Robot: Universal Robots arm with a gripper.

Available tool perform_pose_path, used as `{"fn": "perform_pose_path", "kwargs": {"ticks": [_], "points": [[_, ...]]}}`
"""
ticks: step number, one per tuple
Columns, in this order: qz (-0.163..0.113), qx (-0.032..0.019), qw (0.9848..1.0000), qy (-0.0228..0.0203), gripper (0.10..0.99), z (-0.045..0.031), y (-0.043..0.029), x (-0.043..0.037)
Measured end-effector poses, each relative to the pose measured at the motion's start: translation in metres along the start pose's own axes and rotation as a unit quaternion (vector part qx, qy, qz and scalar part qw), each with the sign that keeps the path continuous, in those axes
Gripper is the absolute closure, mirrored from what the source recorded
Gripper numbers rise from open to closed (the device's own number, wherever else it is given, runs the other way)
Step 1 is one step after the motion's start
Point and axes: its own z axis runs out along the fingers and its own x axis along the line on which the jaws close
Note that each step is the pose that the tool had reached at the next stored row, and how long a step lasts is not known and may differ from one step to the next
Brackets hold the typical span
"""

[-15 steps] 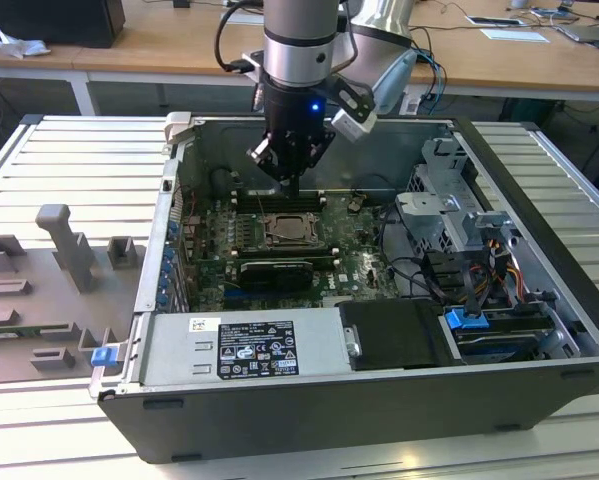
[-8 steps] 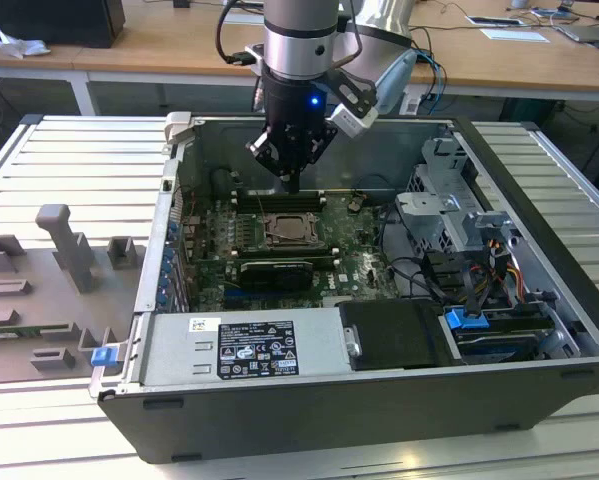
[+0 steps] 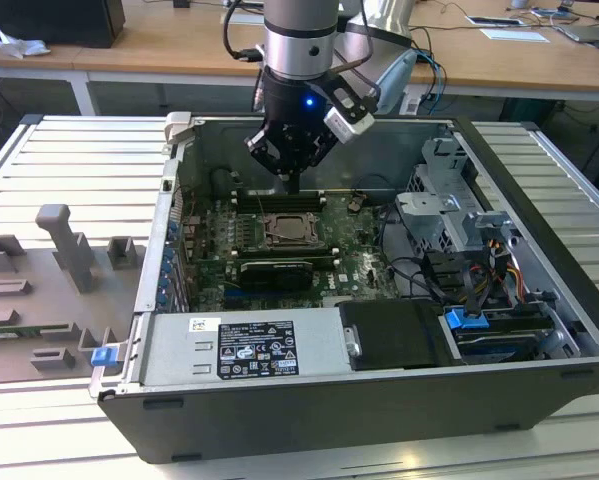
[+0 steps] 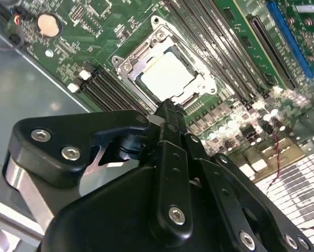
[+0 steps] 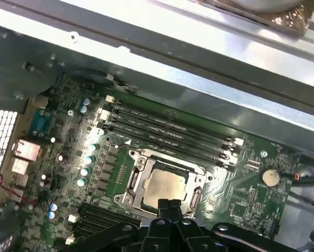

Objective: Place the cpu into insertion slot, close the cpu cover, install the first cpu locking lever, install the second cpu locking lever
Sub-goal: 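Install the first cpu locking lever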

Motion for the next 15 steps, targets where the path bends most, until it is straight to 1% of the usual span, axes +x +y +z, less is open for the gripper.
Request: {"fn": "perform_pose_path", "kwargs": {"ticks": [4, 8, 11, 13, 15], "points": [[0.031, 0.0007, 0.9995, -0.0003, 0.980, 0.0000, 0.0000, 0.0000], [0.060, 0.0015, 0.9982, -0.0006, 0.980, 0.0001, 0.0000, -0.0002], [0.079, 0.0020, 0.9969, -0.0008, 0.980, 0.0000, -0.0002, -0.0006], [0.086, 0.0022, 0.9963, -0.0009, 0.980, 0.0001, 0.0000, -0.0001], [0.086, 0.0022, 0.9963, -0.0009, 0.980, 0.0000, 0.0012, 0.0038]]}}
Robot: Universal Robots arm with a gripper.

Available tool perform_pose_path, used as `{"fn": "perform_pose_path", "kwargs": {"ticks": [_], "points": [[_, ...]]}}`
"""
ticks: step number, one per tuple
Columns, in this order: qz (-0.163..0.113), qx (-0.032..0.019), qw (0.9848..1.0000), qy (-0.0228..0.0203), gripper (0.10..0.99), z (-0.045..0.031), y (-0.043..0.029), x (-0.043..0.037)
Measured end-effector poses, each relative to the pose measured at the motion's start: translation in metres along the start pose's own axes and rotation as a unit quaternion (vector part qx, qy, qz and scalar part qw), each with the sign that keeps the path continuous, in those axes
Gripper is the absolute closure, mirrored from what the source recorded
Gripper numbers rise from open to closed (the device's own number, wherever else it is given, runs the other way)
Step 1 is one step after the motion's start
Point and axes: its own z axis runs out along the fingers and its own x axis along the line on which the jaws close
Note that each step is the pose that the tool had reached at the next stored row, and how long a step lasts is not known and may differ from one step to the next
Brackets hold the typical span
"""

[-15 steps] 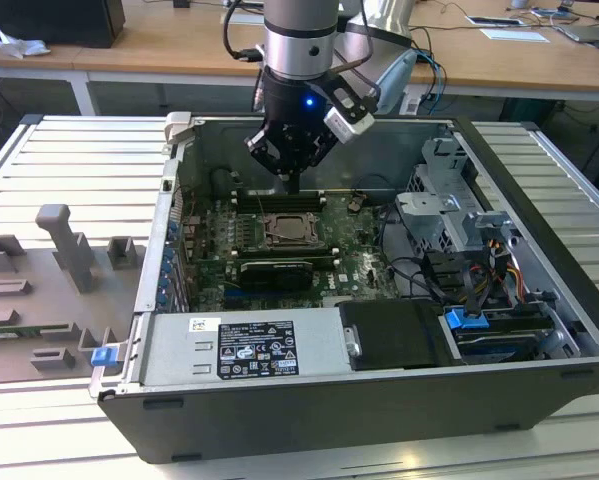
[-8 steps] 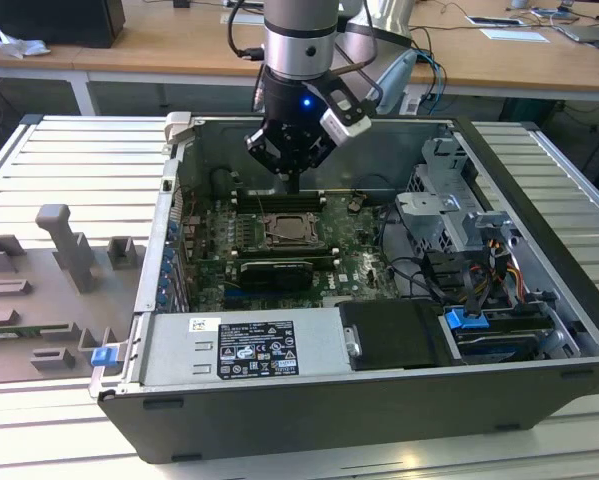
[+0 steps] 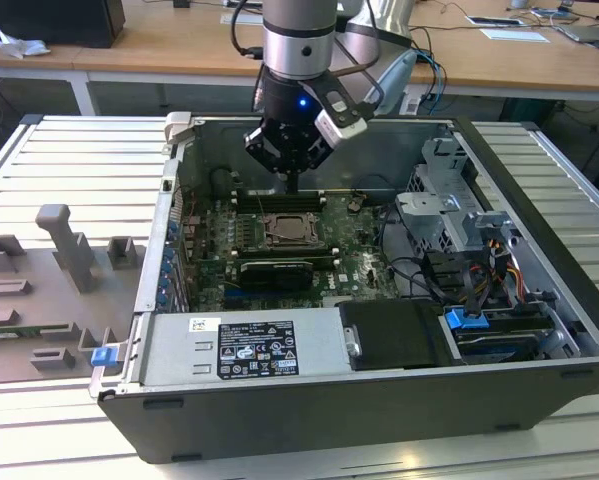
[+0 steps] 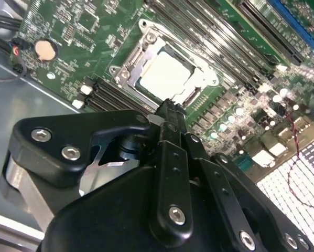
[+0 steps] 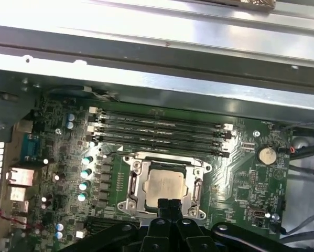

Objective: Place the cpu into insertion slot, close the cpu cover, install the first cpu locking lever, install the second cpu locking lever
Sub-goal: 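Install the first cpu locking lever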

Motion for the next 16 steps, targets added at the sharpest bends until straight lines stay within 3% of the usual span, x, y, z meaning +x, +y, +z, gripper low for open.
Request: {"fn": "perform_pose_path", "kwargs": {"ticks": [7, 12, 16], "points": [[0.026, 0.0006, 0.9997, -0.0005, 0.980, 0.0007, 0.0010, 0.0086], [0.026, 0.0002, 0.9997, -0.0008, 0.980, 0.0058, 0.0045, 0.0382], [0.026, 0.0002, 0.9997, -0.0008, 0.980, 0.0074, 0.0070, 0.0488]]}}
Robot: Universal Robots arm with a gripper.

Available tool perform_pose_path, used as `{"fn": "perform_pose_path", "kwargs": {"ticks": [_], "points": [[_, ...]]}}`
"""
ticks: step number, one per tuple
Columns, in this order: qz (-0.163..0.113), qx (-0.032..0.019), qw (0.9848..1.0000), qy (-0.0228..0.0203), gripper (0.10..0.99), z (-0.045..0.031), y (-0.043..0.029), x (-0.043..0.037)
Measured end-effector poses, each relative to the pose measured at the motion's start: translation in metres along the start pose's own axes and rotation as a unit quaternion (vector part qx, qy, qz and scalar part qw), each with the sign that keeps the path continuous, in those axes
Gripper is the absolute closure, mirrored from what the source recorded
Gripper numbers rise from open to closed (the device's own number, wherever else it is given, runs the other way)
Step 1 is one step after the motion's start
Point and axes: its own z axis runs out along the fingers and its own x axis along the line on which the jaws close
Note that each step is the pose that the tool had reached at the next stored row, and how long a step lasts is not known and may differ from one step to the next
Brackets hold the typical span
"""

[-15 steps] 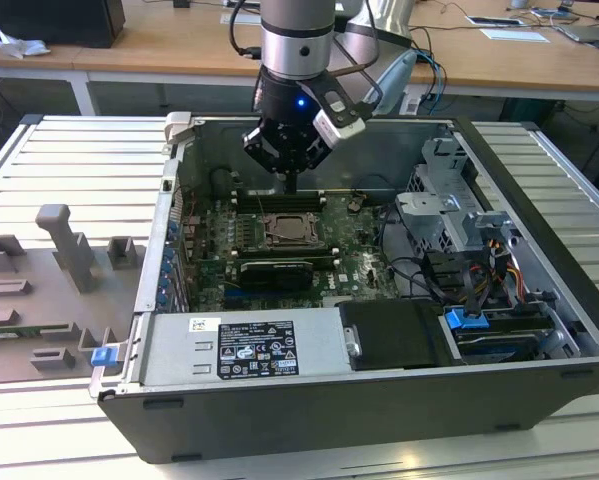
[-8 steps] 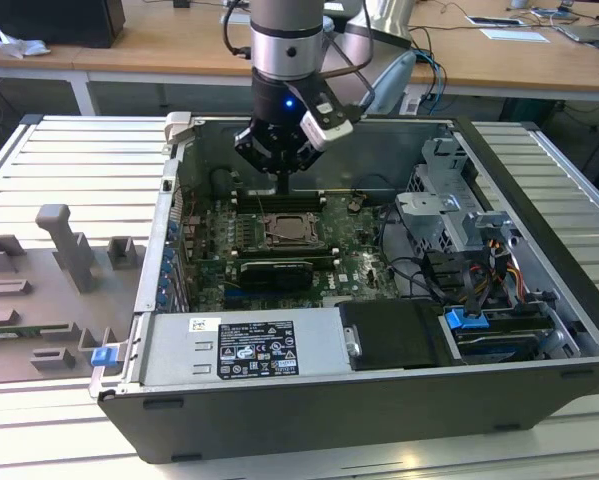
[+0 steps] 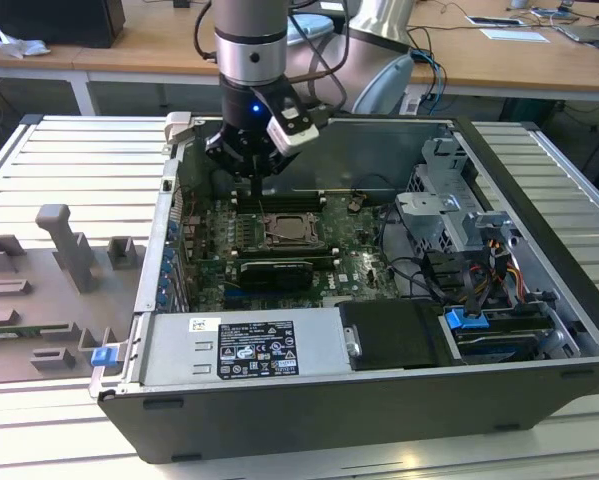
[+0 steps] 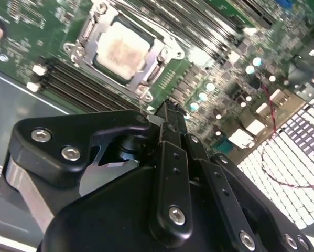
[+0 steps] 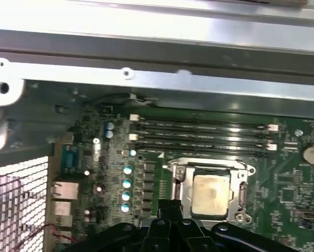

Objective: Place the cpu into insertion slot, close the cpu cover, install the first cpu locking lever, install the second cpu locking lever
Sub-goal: 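Install the first cpu locking lever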

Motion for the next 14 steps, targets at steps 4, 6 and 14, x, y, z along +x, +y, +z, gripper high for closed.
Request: {"fn": "perform_pose_path", "kwargs": {"ticks": [4, 6, 14], "points": [[0.000, 0.0000, 1.0000, 0.0000, 0.980, 0.0017, 0.0061, 0.0091], [0.000, 0.0000, 1.0000, 0.0000, 0.980, 0.0035, 0.0105, 0.0124], [0.000, 0.0000, 1.0000, 0.0000, 0.980, 0.0068, 0.0180, 0.0130]]}}
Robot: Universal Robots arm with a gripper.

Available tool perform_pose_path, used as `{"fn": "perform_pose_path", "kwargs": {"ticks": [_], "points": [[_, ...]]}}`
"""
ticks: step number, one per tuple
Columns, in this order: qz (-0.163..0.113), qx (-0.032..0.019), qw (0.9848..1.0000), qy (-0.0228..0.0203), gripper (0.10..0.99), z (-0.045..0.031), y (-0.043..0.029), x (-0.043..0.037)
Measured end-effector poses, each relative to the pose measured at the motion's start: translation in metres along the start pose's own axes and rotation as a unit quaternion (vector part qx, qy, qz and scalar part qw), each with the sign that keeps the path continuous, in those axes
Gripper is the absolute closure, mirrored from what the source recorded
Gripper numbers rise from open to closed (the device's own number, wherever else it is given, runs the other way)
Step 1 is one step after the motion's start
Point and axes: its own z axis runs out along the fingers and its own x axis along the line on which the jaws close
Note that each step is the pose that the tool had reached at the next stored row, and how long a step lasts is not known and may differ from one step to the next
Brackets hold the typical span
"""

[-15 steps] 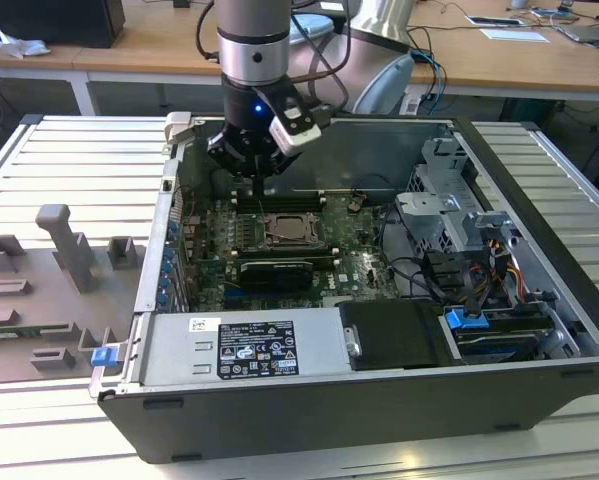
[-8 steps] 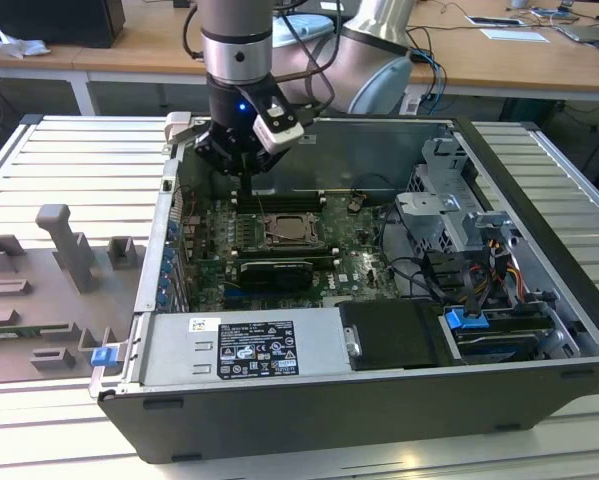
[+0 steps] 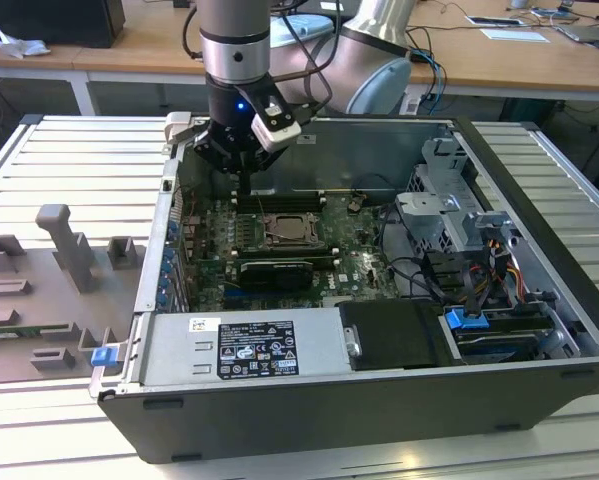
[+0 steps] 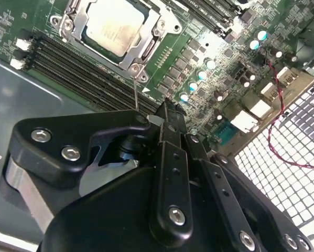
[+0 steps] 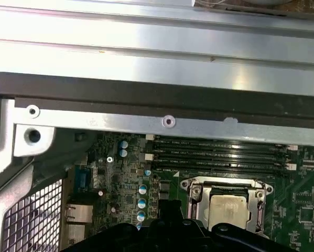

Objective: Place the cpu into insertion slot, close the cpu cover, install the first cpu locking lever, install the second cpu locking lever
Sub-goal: 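Install the first cpu locking lever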

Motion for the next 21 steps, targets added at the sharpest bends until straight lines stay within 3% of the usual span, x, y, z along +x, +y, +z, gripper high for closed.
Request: {"fn": "perform_pose_path", "kwargs": {"ticks": [11, 21], "points": [[0.000, 0.0000, 1.0000, 0.0001, 0.980, 0.0014, 0.0099, -0.0018], [0.000, 0.0000, 1.0000, 0.0001, 0.980, 0.0034, 0.0085, -0.0227]]}}
